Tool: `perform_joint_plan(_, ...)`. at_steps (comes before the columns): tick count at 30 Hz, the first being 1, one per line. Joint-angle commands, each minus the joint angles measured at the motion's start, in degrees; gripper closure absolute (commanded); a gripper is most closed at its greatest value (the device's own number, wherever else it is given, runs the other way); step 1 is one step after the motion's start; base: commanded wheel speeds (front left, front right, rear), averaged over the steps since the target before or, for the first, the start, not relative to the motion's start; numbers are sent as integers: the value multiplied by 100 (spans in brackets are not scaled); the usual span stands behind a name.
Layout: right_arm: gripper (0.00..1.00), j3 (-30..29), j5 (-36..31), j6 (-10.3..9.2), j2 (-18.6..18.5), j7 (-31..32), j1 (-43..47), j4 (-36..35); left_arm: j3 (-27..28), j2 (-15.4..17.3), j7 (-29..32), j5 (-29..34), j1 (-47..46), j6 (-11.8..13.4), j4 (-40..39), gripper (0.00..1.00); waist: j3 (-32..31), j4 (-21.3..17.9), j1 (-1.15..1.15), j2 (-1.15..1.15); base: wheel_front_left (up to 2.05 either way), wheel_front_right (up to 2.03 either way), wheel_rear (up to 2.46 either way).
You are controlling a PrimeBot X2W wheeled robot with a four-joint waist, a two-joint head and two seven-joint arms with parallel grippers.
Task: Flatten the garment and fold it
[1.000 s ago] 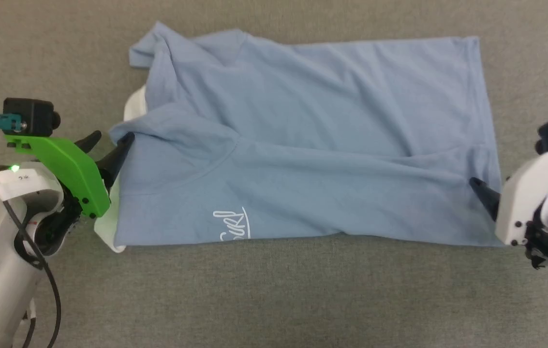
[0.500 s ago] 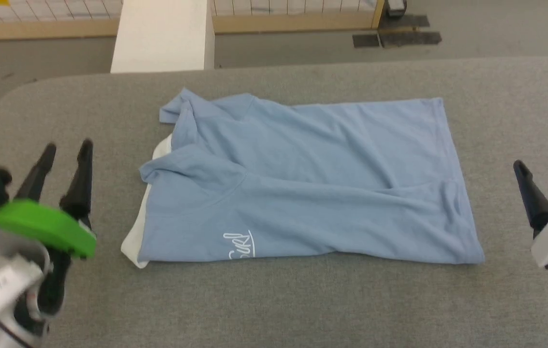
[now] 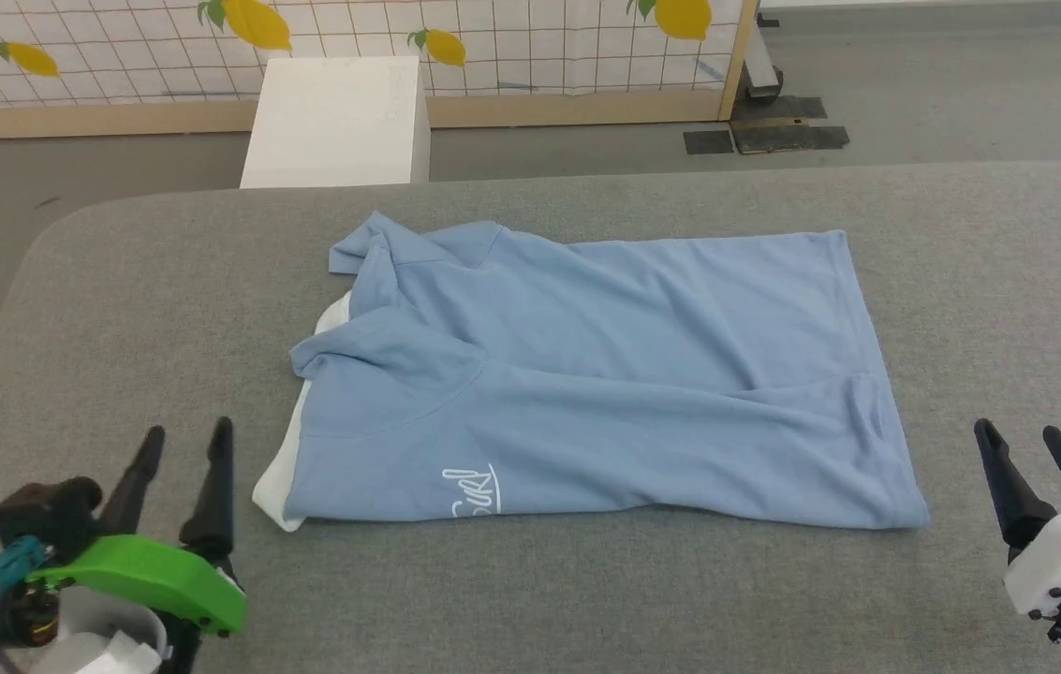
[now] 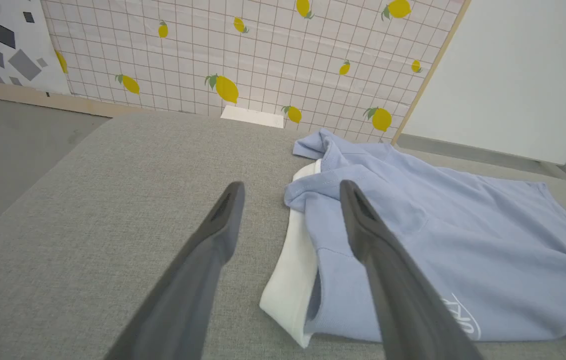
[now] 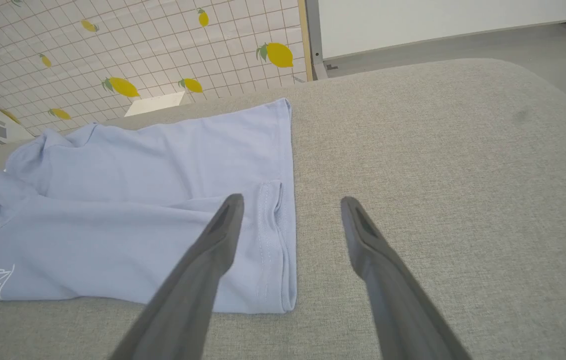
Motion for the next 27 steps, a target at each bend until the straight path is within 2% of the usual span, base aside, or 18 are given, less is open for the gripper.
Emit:
perform_joint_plan(1,0,10,54,-9,-2,-36,45,22,-61,-3,119,60,0,31,4,0,2,8,0,28,0,0,0)
perform_joint_plan(6,0,29,64,-9,-40,-24,-9,67,-517,69,1724,-95,-587,272,10,0,63,57,0,28,0,0,0)
perform_joint_plan(11,0,88,39,-9,-25,3,-129,57,-1159,285,3887,-124,-1413,611,65,0,251,24,0,28,0,0,0)
perform_joint_plan(15,0,123,-22,-9,29,12,-220,10,-1541,435,5071,-47,-1934,714,193,0,467,-67,0,28,0,0,0)
perform_joint_plan(20,0,106,-116,-9,137,29,-258,-53,-1683,512,5413,61,-2200,692,474,0,732,-188,0,28,0,0,0)
perform_joint_plan(27,0,145,-218,-9,260,17,-321,-143,-1713,573,5559,-193,-1834,636,906,0,975,-331,0,28,0,0,0)
